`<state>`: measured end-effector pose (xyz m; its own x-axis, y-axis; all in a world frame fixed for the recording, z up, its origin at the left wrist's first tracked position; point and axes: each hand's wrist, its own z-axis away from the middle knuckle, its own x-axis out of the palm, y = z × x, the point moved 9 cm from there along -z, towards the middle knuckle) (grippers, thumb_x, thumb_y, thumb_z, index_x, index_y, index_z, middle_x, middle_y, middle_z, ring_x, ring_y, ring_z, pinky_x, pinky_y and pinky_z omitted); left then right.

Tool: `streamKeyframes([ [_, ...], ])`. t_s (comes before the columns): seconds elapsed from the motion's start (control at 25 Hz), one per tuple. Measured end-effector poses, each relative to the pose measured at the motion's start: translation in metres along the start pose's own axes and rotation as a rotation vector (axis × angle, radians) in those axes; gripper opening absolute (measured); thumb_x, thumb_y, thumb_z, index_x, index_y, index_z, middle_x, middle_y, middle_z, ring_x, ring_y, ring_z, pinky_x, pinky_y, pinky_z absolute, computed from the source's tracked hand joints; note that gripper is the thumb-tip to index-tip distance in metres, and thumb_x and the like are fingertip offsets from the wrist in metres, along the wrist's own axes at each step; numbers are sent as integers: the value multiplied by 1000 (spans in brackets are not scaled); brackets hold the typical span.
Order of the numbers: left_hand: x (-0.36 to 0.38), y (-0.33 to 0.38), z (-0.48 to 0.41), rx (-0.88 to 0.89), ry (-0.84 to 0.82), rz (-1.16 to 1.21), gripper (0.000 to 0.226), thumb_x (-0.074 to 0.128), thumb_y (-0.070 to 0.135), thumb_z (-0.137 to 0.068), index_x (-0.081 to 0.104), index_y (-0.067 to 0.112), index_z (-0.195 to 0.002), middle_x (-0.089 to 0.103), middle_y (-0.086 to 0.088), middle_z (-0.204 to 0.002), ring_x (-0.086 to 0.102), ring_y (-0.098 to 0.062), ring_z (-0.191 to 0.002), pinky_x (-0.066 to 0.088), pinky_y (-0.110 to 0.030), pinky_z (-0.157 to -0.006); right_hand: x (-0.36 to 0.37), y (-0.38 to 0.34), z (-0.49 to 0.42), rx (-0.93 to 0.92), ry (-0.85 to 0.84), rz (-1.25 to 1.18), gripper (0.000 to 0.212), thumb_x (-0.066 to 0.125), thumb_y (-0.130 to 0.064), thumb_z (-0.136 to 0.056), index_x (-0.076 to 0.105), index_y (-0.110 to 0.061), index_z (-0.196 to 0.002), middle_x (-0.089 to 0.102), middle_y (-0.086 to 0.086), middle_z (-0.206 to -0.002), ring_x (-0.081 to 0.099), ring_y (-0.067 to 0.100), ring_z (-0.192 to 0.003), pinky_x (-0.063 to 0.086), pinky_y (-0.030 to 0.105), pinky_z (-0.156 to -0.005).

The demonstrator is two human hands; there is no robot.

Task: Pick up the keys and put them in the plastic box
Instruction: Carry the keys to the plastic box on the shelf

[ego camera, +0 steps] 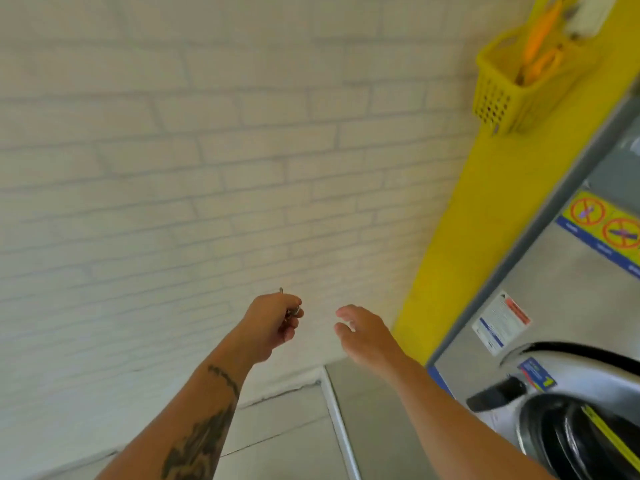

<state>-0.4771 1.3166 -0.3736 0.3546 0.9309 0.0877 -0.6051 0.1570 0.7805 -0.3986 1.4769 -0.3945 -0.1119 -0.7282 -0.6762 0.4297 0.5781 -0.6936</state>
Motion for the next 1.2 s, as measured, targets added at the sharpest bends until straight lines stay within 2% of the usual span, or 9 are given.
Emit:
streamKeyframes([
  [0.2,-98,18,87,105,196,151,13,56,6,-89,63,4,-99,61,-11,-80,51,-16,-61,41,-23,-49,29,-106,24,-185,-142,35,37,48,-32,-92,59,-26,-127,60,-2,-132,57,16,-117,44,35,-101],
  [0.44,-232,4,193,229,369,433,14,51,4,-91,63,7,-97,61,-10,-79,52,-15,-60,43,-22,-50,117,-253,74,-449,-284,101,37,48,-31,-91,60,-25,-126,61,-2,-127,56,15,-114,45,34,-99],
  [0.76,-445,-79,355,329,617,636,15,52,7,-90,63,7,-100,63,-10,-81,54,-16,-62,45,-24,-51,286,-428,228,-737,-474,166,38,49,-31,-91,60,-24,-126,61,-1,-127,58,15,-113,46,37,-101],
  [0.96,-575,-139,449,363,769,719,15,50,5,-89,62,7,-97,61,-9,-78,51,-15,-57,43,-21,-42,397,-518,326,-846,-571,176,42,50,-30,-92,55,-23,-132,58,0,-131,56,17,-115,45,36,-101],
  [1.2,-696,-190,534,379,911,819,20,49,2,-86,63,7,-99,62,-10,-80,52,-15,-57,42,-23,-50,512,-613,411,-960,-712,185,46,51,-28,-92,49,-22,-137,54,3,-136,53,18,-119,44,36,-102],
])
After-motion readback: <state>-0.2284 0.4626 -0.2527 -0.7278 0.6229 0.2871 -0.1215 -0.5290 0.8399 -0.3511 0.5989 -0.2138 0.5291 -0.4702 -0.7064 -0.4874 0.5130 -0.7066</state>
